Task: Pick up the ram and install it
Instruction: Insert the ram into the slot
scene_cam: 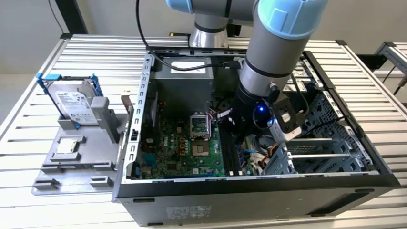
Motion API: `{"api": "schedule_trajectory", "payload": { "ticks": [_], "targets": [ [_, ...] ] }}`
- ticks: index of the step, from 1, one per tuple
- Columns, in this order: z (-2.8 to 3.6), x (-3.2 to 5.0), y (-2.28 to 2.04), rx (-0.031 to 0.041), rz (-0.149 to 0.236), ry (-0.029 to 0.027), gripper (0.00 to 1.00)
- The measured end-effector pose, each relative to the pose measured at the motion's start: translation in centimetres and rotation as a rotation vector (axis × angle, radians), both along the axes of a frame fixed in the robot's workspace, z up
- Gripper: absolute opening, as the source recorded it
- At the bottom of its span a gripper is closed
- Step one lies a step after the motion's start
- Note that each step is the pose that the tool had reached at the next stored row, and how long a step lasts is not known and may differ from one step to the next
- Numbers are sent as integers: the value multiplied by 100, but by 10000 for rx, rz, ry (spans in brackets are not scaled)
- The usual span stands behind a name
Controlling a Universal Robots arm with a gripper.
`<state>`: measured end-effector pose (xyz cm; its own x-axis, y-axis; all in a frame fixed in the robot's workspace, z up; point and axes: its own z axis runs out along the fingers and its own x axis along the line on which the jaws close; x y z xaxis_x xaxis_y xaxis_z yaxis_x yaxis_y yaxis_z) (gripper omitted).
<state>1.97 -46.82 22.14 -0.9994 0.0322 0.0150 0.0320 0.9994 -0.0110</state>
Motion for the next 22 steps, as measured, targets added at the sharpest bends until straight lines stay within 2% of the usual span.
{"api": "schedule_trajectory", "payload": {
  "ticks": [2,4,5,12,22],
  "targets": [
    [-3,0,17,-5,-12,0,0],
    [-5,0,55,-6,-16,0,0],
    [-5,0,57,-6,-15,0,0],
    [-5,-3,37,0,-17,0,0],
    [-21,-17,35,2,-47,1,0]
  ]
}}
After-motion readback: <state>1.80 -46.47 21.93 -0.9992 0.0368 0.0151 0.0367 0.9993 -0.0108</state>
